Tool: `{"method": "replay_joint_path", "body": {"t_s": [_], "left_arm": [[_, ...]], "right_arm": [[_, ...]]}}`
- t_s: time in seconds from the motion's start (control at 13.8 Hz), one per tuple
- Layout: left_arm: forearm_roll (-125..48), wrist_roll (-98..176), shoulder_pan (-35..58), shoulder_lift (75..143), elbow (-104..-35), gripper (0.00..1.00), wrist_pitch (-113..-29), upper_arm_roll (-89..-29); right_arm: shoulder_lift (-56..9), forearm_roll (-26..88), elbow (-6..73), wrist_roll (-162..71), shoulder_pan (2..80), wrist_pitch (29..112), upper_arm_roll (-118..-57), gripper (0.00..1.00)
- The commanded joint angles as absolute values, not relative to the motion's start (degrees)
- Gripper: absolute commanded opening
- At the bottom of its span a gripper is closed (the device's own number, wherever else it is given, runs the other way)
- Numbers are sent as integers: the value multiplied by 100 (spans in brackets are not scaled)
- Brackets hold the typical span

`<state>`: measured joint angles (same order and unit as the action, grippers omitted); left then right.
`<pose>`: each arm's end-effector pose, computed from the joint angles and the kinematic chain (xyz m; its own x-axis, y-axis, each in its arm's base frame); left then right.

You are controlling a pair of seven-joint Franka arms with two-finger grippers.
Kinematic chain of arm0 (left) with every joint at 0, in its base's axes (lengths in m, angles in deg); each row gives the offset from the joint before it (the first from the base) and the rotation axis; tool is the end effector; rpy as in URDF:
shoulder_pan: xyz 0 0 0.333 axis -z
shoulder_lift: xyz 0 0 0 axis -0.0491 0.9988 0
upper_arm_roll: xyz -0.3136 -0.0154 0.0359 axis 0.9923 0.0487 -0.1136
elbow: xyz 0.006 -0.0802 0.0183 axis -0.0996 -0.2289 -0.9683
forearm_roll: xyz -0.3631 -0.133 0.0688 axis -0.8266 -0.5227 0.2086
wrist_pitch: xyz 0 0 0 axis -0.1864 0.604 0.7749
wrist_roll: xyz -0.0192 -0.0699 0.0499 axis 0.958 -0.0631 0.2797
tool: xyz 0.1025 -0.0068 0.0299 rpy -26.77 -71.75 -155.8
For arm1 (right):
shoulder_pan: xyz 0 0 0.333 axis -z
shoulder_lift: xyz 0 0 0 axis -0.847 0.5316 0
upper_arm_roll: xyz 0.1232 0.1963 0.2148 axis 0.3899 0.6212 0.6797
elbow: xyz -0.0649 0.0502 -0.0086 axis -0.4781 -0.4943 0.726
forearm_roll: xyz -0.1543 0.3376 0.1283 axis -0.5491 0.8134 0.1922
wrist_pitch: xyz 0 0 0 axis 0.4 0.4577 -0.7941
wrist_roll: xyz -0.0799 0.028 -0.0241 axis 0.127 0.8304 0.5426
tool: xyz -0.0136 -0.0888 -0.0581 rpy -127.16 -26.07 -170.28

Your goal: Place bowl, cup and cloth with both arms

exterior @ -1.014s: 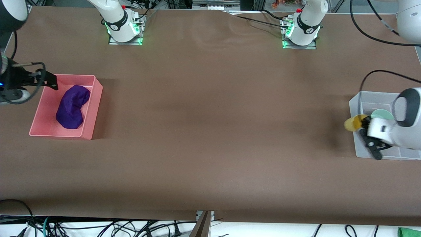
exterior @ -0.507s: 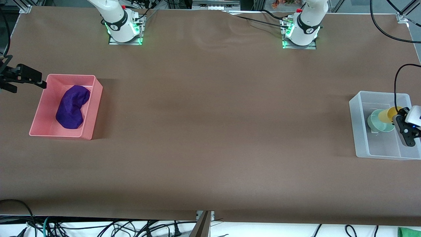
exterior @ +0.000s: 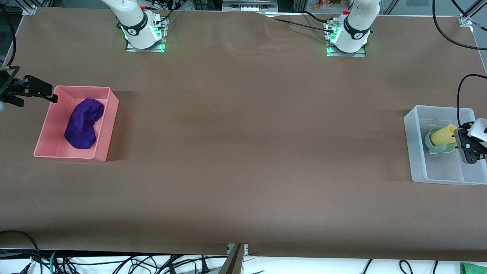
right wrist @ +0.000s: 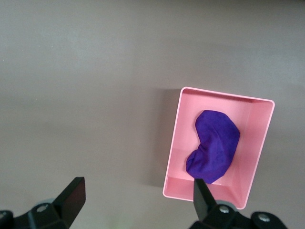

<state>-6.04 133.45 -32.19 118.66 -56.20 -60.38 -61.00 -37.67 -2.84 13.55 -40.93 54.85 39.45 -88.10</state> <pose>0.6235 0.2781 0.3042 0.2028 -0.9580 -0.2029 -0.9398 -0.2486 0.2346 0.5946 -0.0207 0.6141 0.9913 0.1180 -0.0586 0.1149 -0.9920 -0.0528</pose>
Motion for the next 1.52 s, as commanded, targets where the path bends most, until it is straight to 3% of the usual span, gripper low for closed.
{"method": "replay_joint_path", "body": {"t_s": [0.0,0.58,0.72,0.87,1.01,1.16,1.3,1.45], "left_arm": [[-755,12908,-3226,11390,-5618,100,-5477,-5529],[-1363,7761,-3182,11249,-5468,100,-4808,-3526],[-1459,6467,-2825,10829,-5538,100,-4773,-3487],[-1747,6154,-1834,10135,-5565,100,-4746,-4397],[-2641,5550,-813,9598,-5600,100,-4746,-5828],[-3059,4961,-161,9089,-5897,100,-4790,-6719],[-3112,4529,288,8544,-6388,100,-4843,-7265],[-3068,4483,483,8008,-7002,100,-5061,-7390]], "right_arm": [[-3716,-384,1300,-4179,5446,3855,-8789,100],[-3707,-542,1300,-4179,5253,3855,-8789,100],[-3707,-542,1300,-4179,5235,3864,-8780,100],[-3707,-542,1300,-4179,5235,3855,-8780,100],[-3707,-577,1300,-4179,5235,3855,-8789,100],[-3707,-577,1300,-4179,5235,3846,-8789,100],[-3707,-577,1300,-4170,5235,3846,-8789,100],[-3707,-577,1300,-4179,5235,3846,-8789,100]]}}
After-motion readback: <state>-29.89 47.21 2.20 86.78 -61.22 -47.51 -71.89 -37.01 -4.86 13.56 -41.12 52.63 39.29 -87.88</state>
